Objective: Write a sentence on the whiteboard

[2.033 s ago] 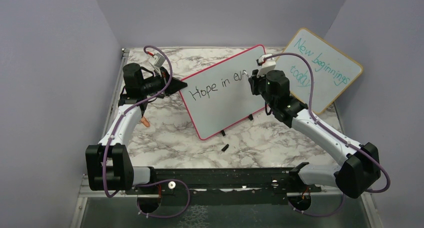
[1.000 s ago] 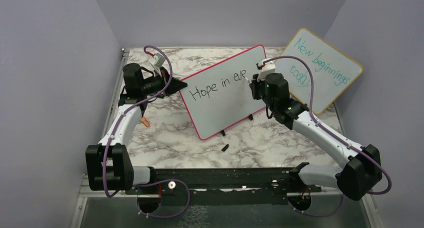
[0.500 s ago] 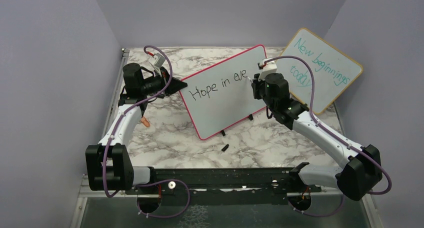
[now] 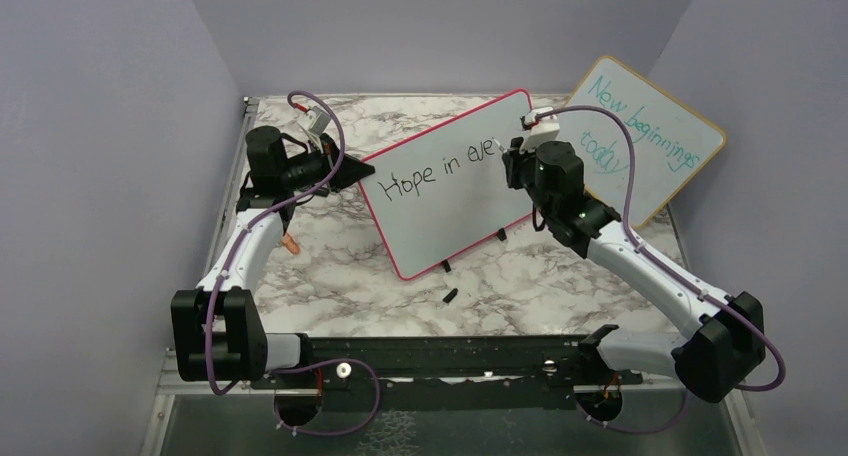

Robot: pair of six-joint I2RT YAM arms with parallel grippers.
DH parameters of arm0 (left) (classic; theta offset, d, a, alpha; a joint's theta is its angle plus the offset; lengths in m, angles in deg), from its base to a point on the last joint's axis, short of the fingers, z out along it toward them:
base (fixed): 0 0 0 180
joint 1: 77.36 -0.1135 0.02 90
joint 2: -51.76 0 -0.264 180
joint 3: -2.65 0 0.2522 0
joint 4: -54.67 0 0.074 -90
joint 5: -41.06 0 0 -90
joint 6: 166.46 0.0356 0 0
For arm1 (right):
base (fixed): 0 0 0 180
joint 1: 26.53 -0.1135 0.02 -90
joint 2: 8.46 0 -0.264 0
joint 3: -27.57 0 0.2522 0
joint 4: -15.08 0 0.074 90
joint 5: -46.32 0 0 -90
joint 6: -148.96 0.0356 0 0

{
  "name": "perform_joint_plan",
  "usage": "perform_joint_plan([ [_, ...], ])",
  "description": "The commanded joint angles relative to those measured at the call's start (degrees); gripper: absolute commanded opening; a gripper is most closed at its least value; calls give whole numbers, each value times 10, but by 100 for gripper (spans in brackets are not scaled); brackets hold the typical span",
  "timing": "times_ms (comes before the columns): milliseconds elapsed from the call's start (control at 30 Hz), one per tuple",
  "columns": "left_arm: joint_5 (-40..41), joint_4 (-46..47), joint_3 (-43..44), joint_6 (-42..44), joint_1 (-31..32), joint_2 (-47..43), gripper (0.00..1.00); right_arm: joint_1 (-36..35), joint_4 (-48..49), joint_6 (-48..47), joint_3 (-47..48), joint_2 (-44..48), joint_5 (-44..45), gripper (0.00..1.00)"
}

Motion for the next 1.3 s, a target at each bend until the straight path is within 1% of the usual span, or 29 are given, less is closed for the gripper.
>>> perform_joint_plan([
  [0,41,-62,-19,93,6,22,0,4,31,-5,24,-9,3,1],
  [433,41,-61,-19,93,6,22,0,12,18,-1,17,-33,-4,1],
  [733,41,-61,-19,94,6,23,0,13,-2,11,-3,-20,-4,1],
  [900,41,-61,-19,94,6,23,0,13,-31,17,-17,-12,-6,1],
  [1267,41,-61,-19,93,6,23,0,13,-44,26,-32,1,-11,1],
])
